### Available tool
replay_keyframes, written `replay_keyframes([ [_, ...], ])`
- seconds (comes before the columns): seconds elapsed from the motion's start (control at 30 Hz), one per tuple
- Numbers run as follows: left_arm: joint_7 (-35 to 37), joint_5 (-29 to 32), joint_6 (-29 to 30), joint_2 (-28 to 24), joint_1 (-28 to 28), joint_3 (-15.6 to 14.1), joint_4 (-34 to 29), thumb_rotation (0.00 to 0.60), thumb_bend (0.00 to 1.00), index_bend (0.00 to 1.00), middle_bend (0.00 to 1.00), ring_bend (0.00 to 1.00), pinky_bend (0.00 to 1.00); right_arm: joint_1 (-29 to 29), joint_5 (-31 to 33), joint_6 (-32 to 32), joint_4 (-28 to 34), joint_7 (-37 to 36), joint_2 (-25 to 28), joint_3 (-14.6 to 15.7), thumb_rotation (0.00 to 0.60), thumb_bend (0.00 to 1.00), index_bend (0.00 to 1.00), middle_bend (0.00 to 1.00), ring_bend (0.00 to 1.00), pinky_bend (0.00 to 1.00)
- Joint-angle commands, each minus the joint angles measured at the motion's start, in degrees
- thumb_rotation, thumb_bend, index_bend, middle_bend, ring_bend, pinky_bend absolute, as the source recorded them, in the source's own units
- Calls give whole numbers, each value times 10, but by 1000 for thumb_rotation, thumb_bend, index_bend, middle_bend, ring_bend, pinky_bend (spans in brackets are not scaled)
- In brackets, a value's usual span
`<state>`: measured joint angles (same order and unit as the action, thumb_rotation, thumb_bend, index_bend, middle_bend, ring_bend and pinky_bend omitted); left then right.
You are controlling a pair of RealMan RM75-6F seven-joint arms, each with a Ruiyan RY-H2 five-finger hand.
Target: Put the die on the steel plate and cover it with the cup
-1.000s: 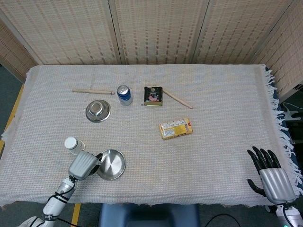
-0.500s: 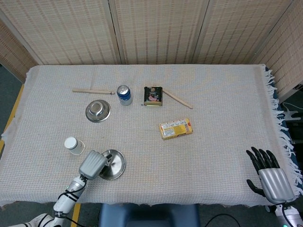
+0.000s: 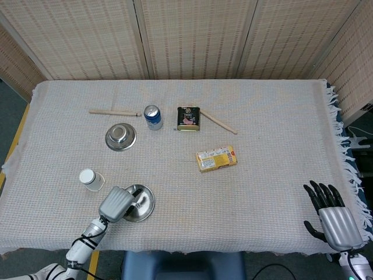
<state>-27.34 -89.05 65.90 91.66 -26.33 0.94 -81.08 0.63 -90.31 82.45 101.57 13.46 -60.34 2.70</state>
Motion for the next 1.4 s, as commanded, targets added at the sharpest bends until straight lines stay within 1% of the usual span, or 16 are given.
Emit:
replay_keyframes([
  [0.03, 29, -39, 67, -30, 20, -8, -26, 600, 318, 251, 836, 876, 932, 0, -1, 1, 0, -2, 1, 0, 574, 173, 0, 0, 0, 0],
  [0.07, 39, -48, 89, -39, 28, -9, -30, 600, 318, 235, 751, 860, 931, 0, -1, 1, 0, -2, 1, 0, 574, 173, 0, 0, 0, 0],
  [0.13, 57, -62, 138, -59, 46, -7, -33, 600, 319, 181, 432, 813, 929, 0, -2, -1, 0, -4, 2, 2, 574, 173, 0, 0, 0, 0],
  [0.2, 71, -60, 174, -76, 64, -2, -30, 600, 320, 127, 197, 797, 933, 0, -3, -1, 0, -4, 2, 2, 575, 173, 0, 0, 0, 0],
  [0.23, 79, -51, 180, -83, 70, 0, -30, 600, 321, 89, 108, 797, 938, 0, -4, -1, 1, -4, 3, 2, 575, 173, 0, 0, 0, 0],
  [0.27, 86, -38, 179, -91, 75, 3, -31, 600, 321, 70, 75, 797, 941, 1, -5, -1, 1, -4, 3, 2, 575, 173, 0, 0, 0, 0],
  [0.33, 105, -2, 159, -108, 79, 12, -31, 600, 319, 32, 16, 795, 947, 0, -7, 1, 1, -3, 2, 3, 575, 173, 0, 0, 0, 0],
  [0.47, 149, 70, 89, -123, 66, 33, -3, 600, 307, 3, 0, 804, 955, -2, -11, 4, 2, 1, 1, 5, 575, 173, 0, 0, 0, 0],
  [0.5, 154, 80, 77, -124, 63, 35, 2, 600, 303, 0, 0, 807, 957, -3, -10, 5, 2, 2, 1, 5, 574, 172, 0, 0, 0, 0],
  [0.6, 159, 94, 52, -124, 56, 37, 19, 600, 299, 6, 0, 815, 961, -3, -8, 6, 3, 6, -1, 4, 576, 172, 0, 0, 0, 0],
  [0.7, 145, 104, 36, -122, 50, 37, 29, 600, 303, 55, 9, 830, 966, -4, -8, 9, 3, 6, -2, 2, 577, 173, 0, 0, 0, 0],
  [0.83, 138, 116, 24, -116, 46, 40, 41, 600, 311, 123, 63, 842, 968, -8, -16, 21, 5, 0, 1, 2, 577, 173, 0, 0, 0, 0],
  [1.07, 150, 110, 20, -110, 41, 38, 52, 600, 344, 221, 207, 842, 966, -7, -12, 15, 4, 0, 2, 2, 578, 173, 0, 0, 0, 0],
  [1.27, 159, 104, 12, -109, 34, 36, 55, 600, 348, 224, 206, 830, 964, -5, -10, 11, 5, 2, 1, 2, 579, 172, 0, 0, 0, 0],
  [1.4, 151, 110, -1, -108, 29, 35, 55, 600, 349, 229, 208, 830, 964, -5, -10, 11, 5, 2, 1, 2, 578, 173, 0, 0, 0, 0],
])
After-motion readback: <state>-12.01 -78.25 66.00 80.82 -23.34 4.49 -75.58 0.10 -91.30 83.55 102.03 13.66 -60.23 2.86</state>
